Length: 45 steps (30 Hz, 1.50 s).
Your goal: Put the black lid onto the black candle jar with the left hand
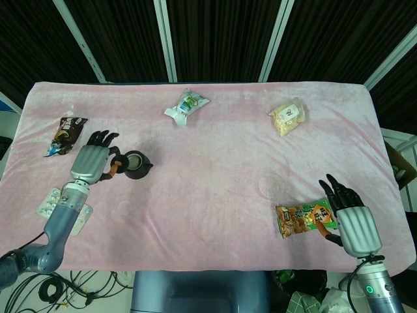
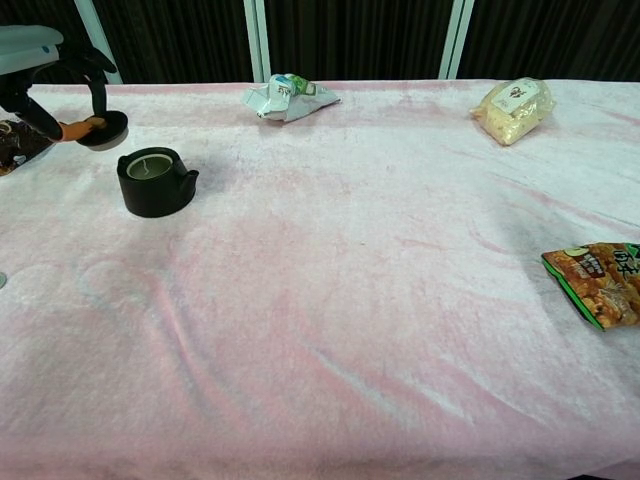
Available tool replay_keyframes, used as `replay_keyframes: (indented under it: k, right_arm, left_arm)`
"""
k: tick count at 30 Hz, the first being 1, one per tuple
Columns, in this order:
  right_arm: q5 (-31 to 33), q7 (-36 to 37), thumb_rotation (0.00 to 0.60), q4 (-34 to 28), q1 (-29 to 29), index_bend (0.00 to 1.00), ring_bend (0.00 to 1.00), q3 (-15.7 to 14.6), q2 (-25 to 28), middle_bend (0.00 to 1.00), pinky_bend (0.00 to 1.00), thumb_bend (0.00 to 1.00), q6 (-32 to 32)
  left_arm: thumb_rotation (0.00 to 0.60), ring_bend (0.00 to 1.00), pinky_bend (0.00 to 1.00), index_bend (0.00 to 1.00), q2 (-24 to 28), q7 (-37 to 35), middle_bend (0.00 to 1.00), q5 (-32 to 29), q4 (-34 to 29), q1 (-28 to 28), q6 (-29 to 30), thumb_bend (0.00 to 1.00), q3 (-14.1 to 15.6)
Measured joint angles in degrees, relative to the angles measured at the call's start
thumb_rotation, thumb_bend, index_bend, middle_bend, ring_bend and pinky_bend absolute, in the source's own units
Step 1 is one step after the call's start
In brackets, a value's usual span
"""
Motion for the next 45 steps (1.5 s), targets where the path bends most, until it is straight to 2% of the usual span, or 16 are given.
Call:
replay_keyframes:
  k: [11, 22, 33, 45]
  right_arm:
    - [0.65, 0.36, 0.6, 0.34, 0.07, 0.0, 0.13, 0.24, 0.19, 0.02, 0.19, 0.18, -0.13]
    - [0.78, 0.25, 0.6, 0.52, 0.11, 0.0, 0.13, 0.2, 0.12, 0.03, 0.19, 0.18, -0.18]
    - [0.76, 0.71, 0.6, 0.3, 0.14, 0.0, 0.13, 0.27, 0.39, 0.02, 0.19, 0.18, -0.07]
    - [0.85, 0.55, 0.6, 0.36, 0.16, 0.0, 0.13, 0.21, 0.19, 0.02, 0.19, 0.18, -0.12]
  left_arm:
    - [0.6, 0.0, 0.04, 0.57, -6.26, -1.58, 0.11, -5.08, 11.25, -3.93, -4.8, 0.52, -1.27]
    - [0.6, 0.0, 0.04, 0.57, -11.27, -8.74, 0.11, -5.1, 17.98, -6.22, -7.9, 0.52, -1.77]
    - [0.6, 0.0, 0.03, 0.58, -13.63, -8.36, 0.11, -5.6, 20.29, -7.87, -8.99, 0.52, -0.71]
    - [0.6, 0.0, 0.03, 0.58, -12.7, -6.98, 0.11, -6.71, 19.84, -8.05, -7.89, 0.52, -0.37]
